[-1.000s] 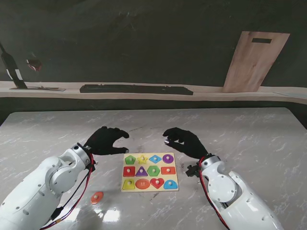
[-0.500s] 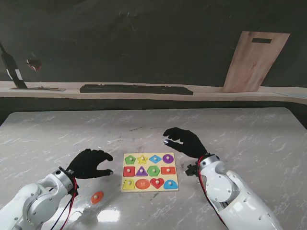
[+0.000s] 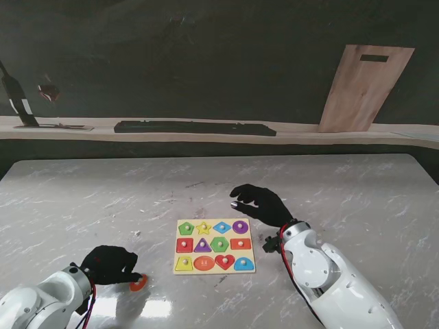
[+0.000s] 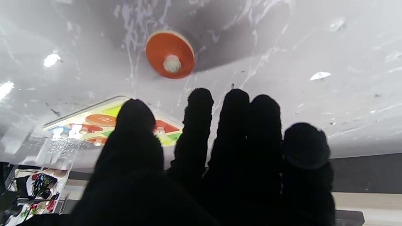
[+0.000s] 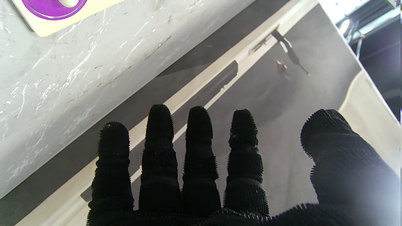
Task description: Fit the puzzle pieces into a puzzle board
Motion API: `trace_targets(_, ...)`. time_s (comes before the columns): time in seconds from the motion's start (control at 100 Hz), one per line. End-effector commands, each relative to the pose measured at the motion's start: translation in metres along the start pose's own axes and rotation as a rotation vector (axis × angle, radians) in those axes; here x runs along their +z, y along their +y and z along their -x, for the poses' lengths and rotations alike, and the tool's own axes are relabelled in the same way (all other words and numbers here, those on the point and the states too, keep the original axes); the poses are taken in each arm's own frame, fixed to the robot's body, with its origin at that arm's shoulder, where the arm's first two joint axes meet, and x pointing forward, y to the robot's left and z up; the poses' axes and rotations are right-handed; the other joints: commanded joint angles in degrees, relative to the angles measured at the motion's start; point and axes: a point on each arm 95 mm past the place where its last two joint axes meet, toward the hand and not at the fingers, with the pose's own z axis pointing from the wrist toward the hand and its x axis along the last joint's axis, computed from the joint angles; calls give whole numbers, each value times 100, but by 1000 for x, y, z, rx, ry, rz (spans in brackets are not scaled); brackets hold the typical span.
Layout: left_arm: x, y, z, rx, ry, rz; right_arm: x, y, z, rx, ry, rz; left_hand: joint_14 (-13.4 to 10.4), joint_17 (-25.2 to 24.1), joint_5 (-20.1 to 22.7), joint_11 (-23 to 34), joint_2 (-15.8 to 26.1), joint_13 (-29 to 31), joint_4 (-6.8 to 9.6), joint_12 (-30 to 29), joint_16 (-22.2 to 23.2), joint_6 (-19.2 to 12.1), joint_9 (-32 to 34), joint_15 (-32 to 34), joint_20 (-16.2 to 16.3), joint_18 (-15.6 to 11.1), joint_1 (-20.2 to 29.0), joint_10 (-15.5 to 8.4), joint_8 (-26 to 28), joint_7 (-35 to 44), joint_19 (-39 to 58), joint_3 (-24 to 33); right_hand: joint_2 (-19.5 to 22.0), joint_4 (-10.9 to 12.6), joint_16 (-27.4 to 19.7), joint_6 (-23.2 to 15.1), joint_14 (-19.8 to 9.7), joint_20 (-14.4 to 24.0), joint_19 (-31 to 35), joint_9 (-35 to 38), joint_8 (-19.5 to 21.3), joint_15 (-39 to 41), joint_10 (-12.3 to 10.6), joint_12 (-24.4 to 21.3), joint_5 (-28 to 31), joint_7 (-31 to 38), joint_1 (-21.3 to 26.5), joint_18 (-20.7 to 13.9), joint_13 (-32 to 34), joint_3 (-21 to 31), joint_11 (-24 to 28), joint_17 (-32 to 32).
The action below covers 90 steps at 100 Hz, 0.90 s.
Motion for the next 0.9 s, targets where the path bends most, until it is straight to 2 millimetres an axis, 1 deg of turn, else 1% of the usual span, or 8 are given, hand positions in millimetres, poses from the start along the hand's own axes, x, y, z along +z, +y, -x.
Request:
trace_targets(0.0, 0, 2, -1, 9, -5, 18, -1, -4, -1, 5, 0, -4, 118, 105, 73, 141, 175, 134, 265, 120, 98, -35, 86, 239, 39, 27, 103, 90, 107, 172, 316, -102, 127, 105, 75, -139, 17, 30, 95, 116, 59, 66, 4, 36, 94, -50, 10, 48, 106, 8, 115, -33)
trace_targets(0.24, 8, 7, 1, 17, -32, 28, -1, -4, -2, 9, -6, -4, 114, 41, -52, 114, 121, 71, 275, 149, 46, -7, -1, 206, -15, -19, 198, 122, 157, 181, 292, -74, 131, 105, 75, -142, 24, 28, 93, 109, 60, 70, 7, 36, 92, -44, 10, 40, 102, 13, 117, -37)
trace_targets(0.31, 11, 8, 0, 20, -29, 40, -1, -4, -2, 8, -7, -4, 96, 47, -86, 131, 116, 76, 271, 167, 40, -47, -7, 220, -23, -20, 176, 84, 211, 231, 300, -76, 126, 104, 76, -136, 22, 28, 95, 112, 59, 73, 8, 36, 95, -43, 8, 46, 106, 12, 119, -35)
trace_targets(0.6, 18, 10, -3, 21, -21, 80, 0, -4, -2, 11, -10, -7, 27, -11, -365, 94, -321, -20, 288, 206, 5, -41, -166, 181, -65, -121, 355, 63, 283, 239, 285, 80, 126, 104, 75, -134, 22, 27, 97, 112, 58, 74, 8, 36, 92, -42, 9, 45, 105, 15, 121, -35)
trace_targets(0.62, 18, 11, -3, 23, -21, 83, 0, -4, -2, 11, -10, -7, 17, -29, -393, 56, -447, -30, 250, 257, 6, -32, -181, 162, -99, -146, 138, 61, 329, 173, 292, 501, 129, 104, 74, -134, 20, 27, 97, 111, 57, 74, 6, 36, 87, -44, 7, 45, 104, 14, 121, -36)
trace_targets(0.64, 18, 11, -3, 26, -20, 85, 0, -4, -2, 11, -10, -8, 10, -34, -411, 44, -505, -35, 239, 268, 5, -29, -193, 155, -108, -154, 94, 61, 339, 154, 291, 612, 129, 104, 74, -132, 20, 26, 96, 106, 58, 73, 10, 35, 93, -42, 6, 45, 103, 15, 119, -38)
trace_targets(0.76, 19, 11, -3, 30, -21, 98, 0, -4, -2, 12, -10, -9, -12, -64, -519, 14, -606, -70, 241, 264, -5, 10, -277, 118, -118, -187, 105, 78, 319, 88, 269, 720, 132, 104, 74, -138, 26, 26, 98, 108, 57, 74, 6, 36, 86, -44, 8, 45, 102, 15, 121, -37)
trace_targets(0.89, 19, 11, -5, 21, -17, 105, 0, -4, -2, 11, -10, -8, 6, -99, -534, 8, -569, -93, 244, 266, -6, 75, -300, 90, -123, -188, 31, 106, 319, 43, 243, 790, 130, 104, 74, -144, 25, 26, 99, 109, 57, 76, 11, 36, 90, -41, 5, 49, 101, 12, 124, -38)
